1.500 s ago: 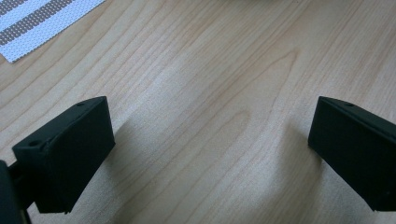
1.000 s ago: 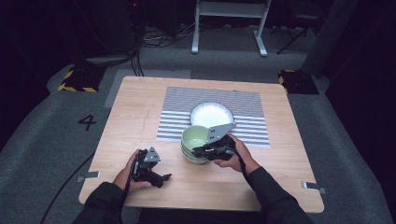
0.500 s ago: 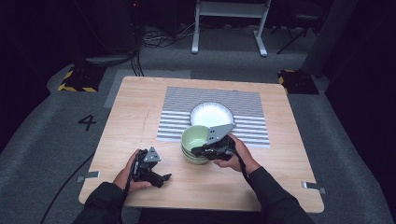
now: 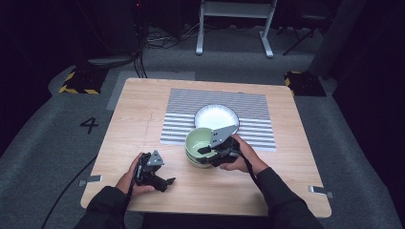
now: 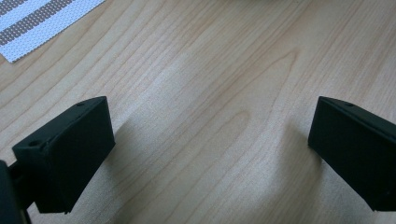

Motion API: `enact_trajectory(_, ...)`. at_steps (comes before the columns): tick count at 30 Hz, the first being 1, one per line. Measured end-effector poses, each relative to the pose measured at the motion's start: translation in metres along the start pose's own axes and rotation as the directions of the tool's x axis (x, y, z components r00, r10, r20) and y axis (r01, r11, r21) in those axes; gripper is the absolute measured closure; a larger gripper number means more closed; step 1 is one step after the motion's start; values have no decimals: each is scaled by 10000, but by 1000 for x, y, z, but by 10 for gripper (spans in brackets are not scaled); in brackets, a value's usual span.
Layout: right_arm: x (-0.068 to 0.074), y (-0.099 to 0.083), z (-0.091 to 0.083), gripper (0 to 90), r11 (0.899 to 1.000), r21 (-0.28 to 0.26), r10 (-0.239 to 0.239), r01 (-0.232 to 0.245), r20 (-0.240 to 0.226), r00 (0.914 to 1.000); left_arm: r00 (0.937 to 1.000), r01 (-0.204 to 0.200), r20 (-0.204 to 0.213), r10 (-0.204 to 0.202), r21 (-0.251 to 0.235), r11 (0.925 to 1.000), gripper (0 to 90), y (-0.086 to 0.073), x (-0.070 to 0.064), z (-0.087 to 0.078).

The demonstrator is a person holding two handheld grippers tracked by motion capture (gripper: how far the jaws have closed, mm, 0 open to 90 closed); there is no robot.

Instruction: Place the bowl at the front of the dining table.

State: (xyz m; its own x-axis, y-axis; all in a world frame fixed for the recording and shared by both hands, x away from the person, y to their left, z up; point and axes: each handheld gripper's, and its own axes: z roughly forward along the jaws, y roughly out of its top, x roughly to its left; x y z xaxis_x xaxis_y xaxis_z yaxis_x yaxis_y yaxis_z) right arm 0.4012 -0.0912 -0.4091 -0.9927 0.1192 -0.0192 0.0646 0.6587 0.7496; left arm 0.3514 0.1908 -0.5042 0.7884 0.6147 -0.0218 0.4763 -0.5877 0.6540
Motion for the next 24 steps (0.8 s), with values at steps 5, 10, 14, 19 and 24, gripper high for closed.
enact_trajectory(5, -9, -3, 6, 626, 9989, 425, 240, -214, -624, 9978, 10000, 1, 11, -1, 17, 10000, 3, 0, 0, 0)
enact_trajectory(10, -17, -4, 12, 747, 9964, 708, 558, -461, -1416, 9884, 10000, -3, 7, 3, 15, 10000, 3, 0, 0, 0)
enact_trajectory(14, -16, -3, 12, 781, 9964, 768, 473, -356, -1565, 9865, 10000, 0, 10, 0, 16, 10000, 3, 0, 0, 0)
enact_trajectory(19, -16, -1, 7, 819, 9980, 516, 450, -376, -1519, 9874, 10000, -1, 0, 1, 15, 10000, 3, 0, 0, 0)
enact_trajectory(24, -13, 1, 6, 826, 9989, 330, 386, -346, -1278, 9910, 10000, -4, 1, 4, 20, 10000, 3, 0, 0, 0)
